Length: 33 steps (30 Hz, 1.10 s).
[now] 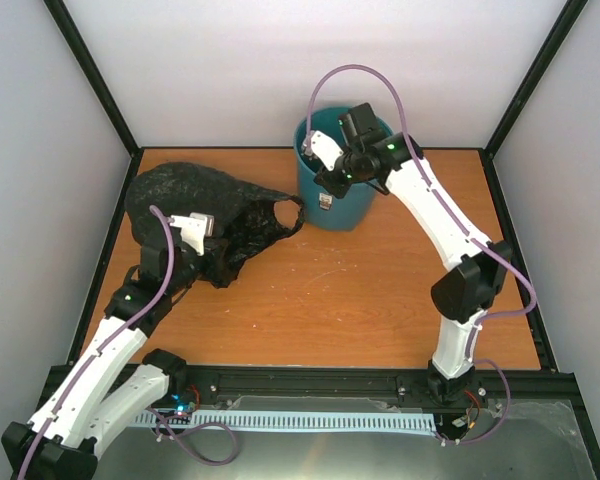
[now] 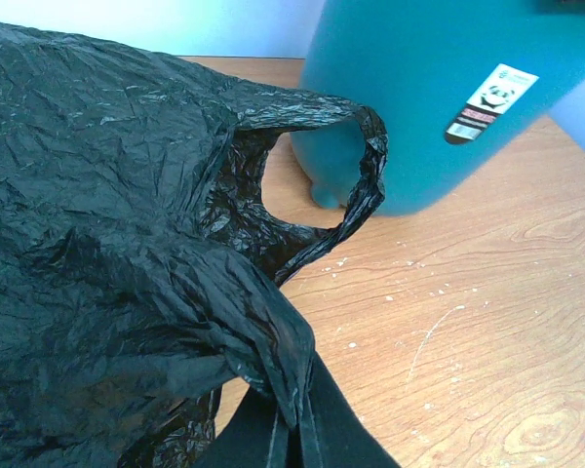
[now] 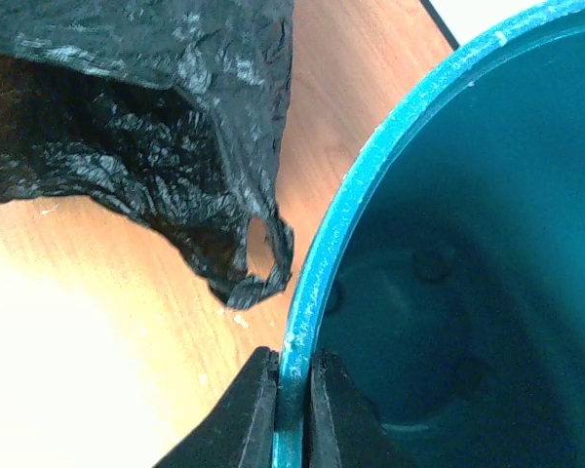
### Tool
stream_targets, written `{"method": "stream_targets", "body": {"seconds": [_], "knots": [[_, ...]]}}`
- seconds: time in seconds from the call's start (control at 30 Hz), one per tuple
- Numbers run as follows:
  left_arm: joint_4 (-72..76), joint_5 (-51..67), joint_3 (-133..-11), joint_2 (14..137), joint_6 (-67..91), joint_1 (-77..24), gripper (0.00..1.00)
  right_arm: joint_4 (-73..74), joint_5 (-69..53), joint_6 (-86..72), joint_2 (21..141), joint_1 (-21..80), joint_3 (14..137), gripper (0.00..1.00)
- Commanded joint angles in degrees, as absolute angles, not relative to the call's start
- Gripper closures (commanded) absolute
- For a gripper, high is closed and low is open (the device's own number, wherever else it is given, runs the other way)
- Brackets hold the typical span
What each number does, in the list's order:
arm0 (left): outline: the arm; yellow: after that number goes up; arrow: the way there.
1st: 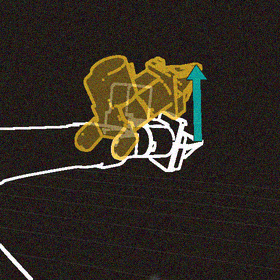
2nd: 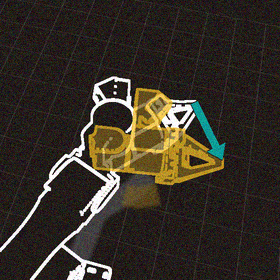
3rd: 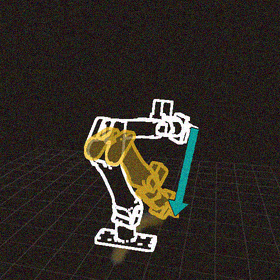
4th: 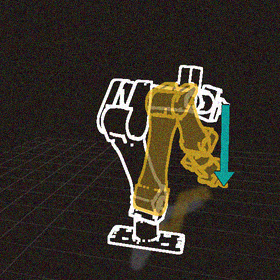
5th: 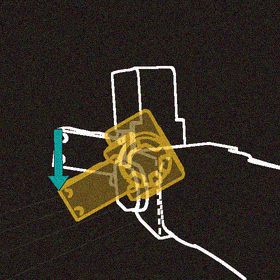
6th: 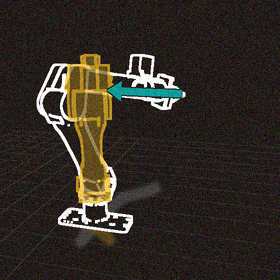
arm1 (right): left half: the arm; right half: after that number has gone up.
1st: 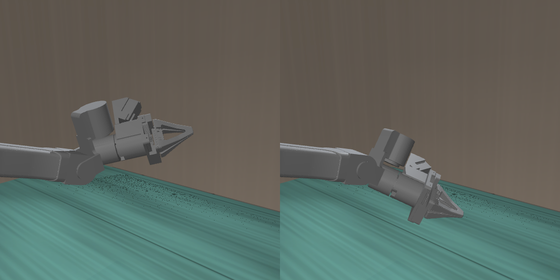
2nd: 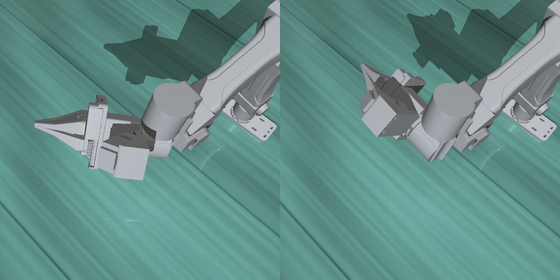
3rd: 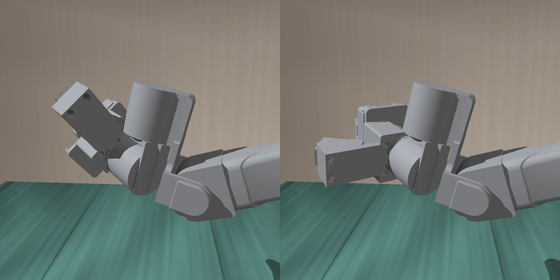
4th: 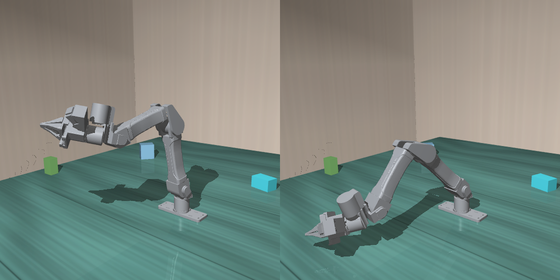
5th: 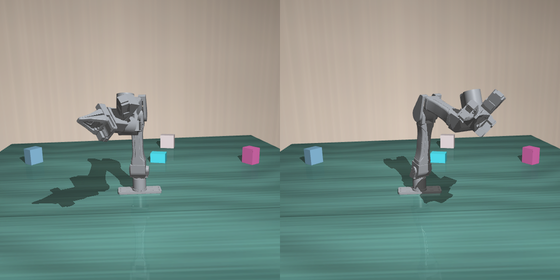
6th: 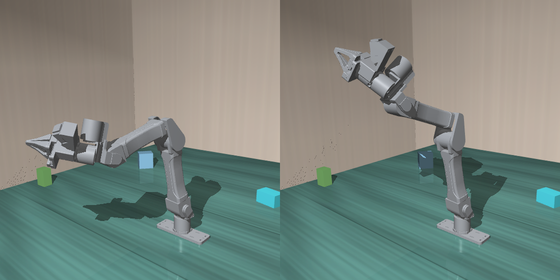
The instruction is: Put the trash bags into the trash bin
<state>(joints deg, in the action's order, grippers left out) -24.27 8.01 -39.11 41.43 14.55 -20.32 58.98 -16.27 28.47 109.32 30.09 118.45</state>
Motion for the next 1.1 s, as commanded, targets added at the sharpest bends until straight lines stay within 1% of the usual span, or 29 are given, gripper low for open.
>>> {"method": "stream_targets", "body": {"seconds": [0.0, 0.27, 0.63, 0.8, 1.07], "knots": [[-22.8, 8.6, -39.4, 39.9, 13.7, -19.9, 0.99, 60.7, -17.4, 26.3, 102.2, 30.1, 113.9, 0.93], [-22.6, 9.1, -39.3, 38.6, 13.6, -19.9, 0.99, 56.5, -14.6, 24.7, 89.1, 31.3, 97.7, 0.94], [-22.3, 9.7, -39.2, 38.2, 13.3, -19.9, 0.99, 55.3, -14.8, 24.5, 73.4, 33.4, 83.1, 0.94], [-22.1, 10.5, -39.3, 38.8, 13.1, -19.9, 0.99, 57.2, -14.5, 26.6, 69.3, 33.9, 80.8, 0.94], [-22.4, 9.2, -39.2, 38.2, 13.1, -19.9, 0.99, 63.0, -16.7, 32.9, 66.0, 36.0, 80.9, 0.94]]}}
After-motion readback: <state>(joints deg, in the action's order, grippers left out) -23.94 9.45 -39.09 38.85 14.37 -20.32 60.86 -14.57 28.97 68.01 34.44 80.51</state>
